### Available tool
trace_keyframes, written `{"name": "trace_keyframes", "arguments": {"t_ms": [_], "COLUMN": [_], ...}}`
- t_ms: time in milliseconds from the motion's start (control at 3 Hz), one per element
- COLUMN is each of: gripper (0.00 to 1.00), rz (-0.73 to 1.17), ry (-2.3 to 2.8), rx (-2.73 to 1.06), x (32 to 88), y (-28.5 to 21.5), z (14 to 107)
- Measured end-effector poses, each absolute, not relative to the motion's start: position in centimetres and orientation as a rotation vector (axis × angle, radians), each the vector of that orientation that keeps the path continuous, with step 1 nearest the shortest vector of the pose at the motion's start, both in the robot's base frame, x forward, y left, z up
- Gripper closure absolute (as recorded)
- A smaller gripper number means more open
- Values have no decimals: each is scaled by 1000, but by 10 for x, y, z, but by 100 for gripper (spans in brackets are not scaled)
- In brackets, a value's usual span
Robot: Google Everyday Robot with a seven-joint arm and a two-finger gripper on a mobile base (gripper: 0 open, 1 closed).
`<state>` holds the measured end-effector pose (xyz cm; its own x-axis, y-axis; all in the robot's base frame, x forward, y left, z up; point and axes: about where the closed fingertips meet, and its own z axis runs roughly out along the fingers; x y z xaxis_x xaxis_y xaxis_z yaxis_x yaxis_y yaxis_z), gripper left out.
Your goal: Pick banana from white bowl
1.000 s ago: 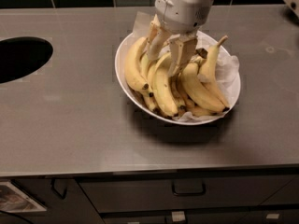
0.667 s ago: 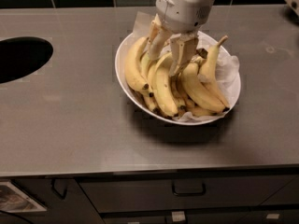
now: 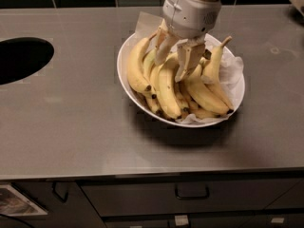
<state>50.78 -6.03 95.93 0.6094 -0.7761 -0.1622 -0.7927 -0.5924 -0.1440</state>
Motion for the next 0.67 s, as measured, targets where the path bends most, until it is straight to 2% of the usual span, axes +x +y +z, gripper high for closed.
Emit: {"name": "trace_keyframes", "arguments": {"t_ms": [667], "gripper": [53], "rz": [145], "ry": [1294], "rx": [-2642], "x": [514], "y": [-61], "z": [952]}}
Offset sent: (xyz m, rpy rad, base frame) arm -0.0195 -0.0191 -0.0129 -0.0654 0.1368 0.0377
